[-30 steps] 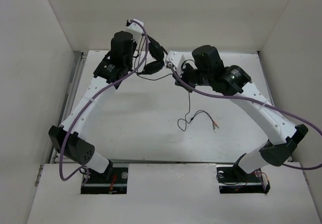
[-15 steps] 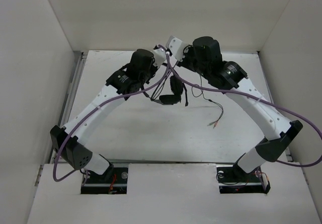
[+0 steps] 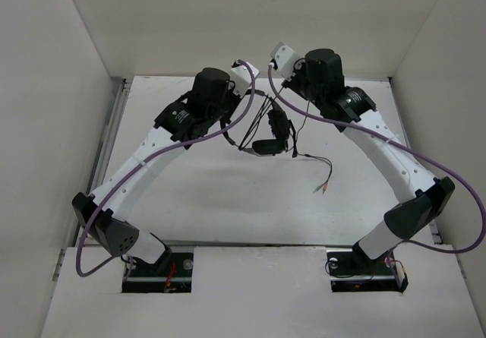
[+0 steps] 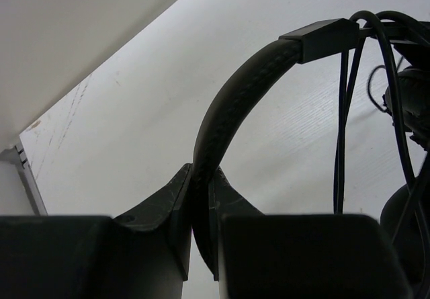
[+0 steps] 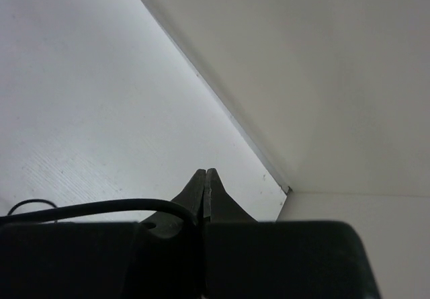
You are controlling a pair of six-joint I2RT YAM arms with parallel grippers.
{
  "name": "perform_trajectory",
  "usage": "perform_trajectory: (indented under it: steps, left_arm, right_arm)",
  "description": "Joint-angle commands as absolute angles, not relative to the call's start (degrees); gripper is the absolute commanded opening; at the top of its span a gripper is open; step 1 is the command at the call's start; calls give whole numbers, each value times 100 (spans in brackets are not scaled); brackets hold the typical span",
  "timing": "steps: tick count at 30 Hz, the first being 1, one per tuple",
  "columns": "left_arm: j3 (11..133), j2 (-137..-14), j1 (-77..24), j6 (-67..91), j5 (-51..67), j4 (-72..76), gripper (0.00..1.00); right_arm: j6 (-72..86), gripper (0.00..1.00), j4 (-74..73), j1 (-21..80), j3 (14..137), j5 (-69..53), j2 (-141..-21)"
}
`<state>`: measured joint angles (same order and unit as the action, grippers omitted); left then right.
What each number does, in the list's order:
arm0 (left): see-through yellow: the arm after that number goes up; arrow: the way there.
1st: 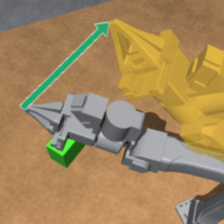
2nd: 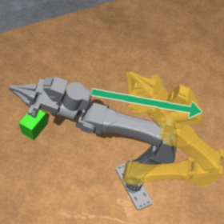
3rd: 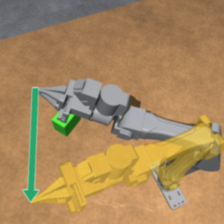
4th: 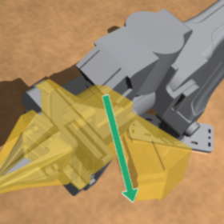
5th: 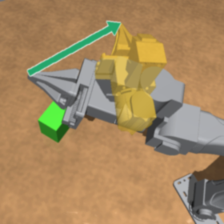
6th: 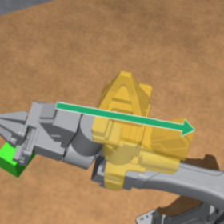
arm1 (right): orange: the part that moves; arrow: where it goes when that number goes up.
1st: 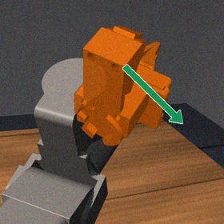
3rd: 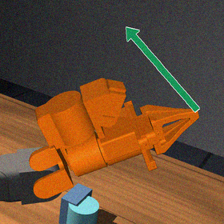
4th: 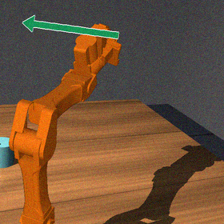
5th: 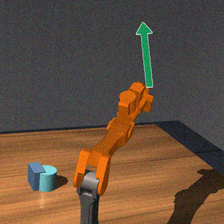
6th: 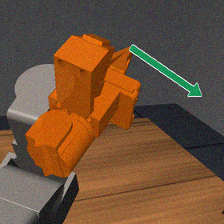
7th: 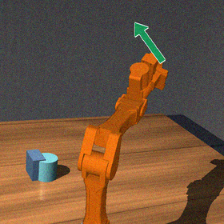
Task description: Wrap the headphones
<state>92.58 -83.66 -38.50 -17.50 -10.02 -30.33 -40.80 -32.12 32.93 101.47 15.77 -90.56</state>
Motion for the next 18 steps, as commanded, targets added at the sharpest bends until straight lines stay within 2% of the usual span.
perform_trajectory:
  steps: [1,18]
  left_arm:
    - [9702,-7980,-3889,-1547,-624,-3199,2]
    - [10177,-7989,-4293,-1415,202,-3507,1]
  right_arm:
    - [-3587,0,-2689,2984,10230,1609,-9026]
    - [-3226,0,-2751,2948,10319,1354,-9106]
